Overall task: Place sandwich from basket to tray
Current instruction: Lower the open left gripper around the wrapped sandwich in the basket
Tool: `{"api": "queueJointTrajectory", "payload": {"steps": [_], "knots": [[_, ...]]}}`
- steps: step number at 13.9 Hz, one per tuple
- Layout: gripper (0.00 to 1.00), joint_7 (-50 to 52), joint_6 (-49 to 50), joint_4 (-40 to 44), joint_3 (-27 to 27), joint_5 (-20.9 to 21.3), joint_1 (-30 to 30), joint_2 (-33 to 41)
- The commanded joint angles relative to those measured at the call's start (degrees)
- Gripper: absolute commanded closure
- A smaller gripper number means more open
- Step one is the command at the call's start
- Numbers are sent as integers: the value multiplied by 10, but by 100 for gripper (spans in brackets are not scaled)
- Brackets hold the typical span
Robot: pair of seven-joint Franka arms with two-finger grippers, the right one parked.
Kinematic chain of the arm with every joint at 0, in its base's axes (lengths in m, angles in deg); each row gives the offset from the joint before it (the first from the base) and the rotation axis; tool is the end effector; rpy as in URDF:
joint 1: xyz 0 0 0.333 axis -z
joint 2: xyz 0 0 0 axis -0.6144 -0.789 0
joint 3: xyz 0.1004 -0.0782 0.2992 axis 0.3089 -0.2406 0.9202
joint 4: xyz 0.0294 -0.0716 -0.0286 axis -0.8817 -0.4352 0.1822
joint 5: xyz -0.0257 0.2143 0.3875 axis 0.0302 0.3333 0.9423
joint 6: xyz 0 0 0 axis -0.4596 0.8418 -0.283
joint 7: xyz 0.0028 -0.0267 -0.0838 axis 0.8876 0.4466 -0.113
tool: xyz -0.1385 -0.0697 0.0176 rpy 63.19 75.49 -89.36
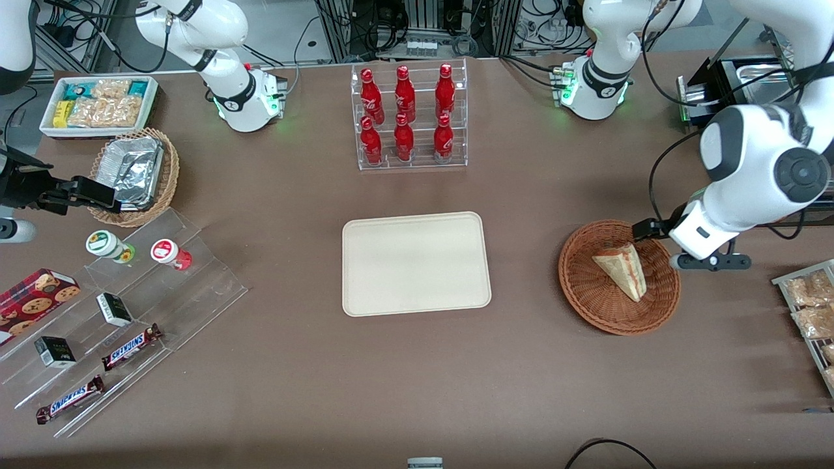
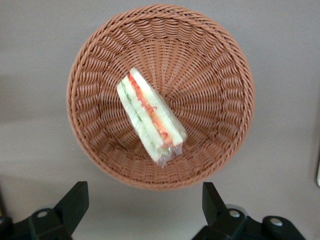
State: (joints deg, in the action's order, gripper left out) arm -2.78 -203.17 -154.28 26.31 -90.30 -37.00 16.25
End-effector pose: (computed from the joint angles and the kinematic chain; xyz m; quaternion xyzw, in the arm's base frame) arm 0.5969 -0.0262 0.3067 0.9982 -0.0092 -0.0588 0.0076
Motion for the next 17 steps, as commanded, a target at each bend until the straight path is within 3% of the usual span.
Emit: {"api": "queueJointTrajectory", "payload": {"steps": [1,4,8,17], "knots": [[0,20,-65,-41,6,-13,8,-1],[0,98,-86,-52,6,-13,10,-7],[0,302,-98,-49,3,-13,15,-17],[0,358,-127,-53,3,-13,22,-47]]}}
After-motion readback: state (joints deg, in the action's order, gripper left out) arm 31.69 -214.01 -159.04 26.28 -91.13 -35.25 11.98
